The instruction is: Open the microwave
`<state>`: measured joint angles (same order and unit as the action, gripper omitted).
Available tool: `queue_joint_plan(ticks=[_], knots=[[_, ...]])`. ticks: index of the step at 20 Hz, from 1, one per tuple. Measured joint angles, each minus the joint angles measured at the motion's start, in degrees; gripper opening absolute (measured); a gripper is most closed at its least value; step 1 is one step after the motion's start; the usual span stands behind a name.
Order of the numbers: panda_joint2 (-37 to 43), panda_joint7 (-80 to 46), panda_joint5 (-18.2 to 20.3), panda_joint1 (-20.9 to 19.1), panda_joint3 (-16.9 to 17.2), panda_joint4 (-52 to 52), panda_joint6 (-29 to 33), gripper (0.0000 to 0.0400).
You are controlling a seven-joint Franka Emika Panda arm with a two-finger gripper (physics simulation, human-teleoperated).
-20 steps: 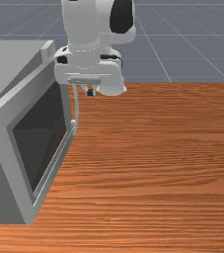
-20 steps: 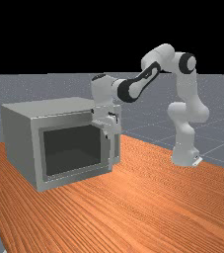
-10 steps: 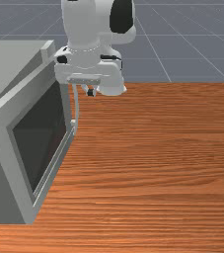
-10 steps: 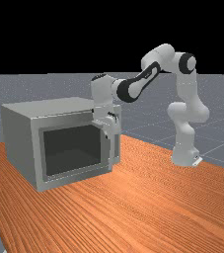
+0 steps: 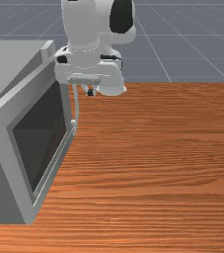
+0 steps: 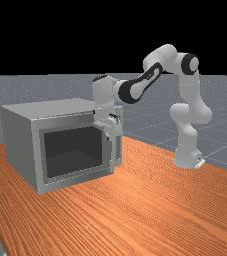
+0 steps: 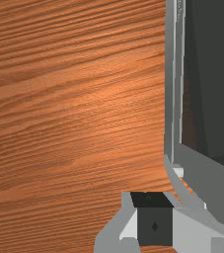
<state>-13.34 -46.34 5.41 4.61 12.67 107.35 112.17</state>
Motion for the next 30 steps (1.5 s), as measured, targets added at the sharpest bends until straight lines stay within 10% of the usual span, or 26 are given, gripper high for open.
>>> queue_joint_plan(ticks=[30], knots=[[0.03, 0.1, 0.12, 0.45, 0.48, 0.08, -0.08, 0.0]])
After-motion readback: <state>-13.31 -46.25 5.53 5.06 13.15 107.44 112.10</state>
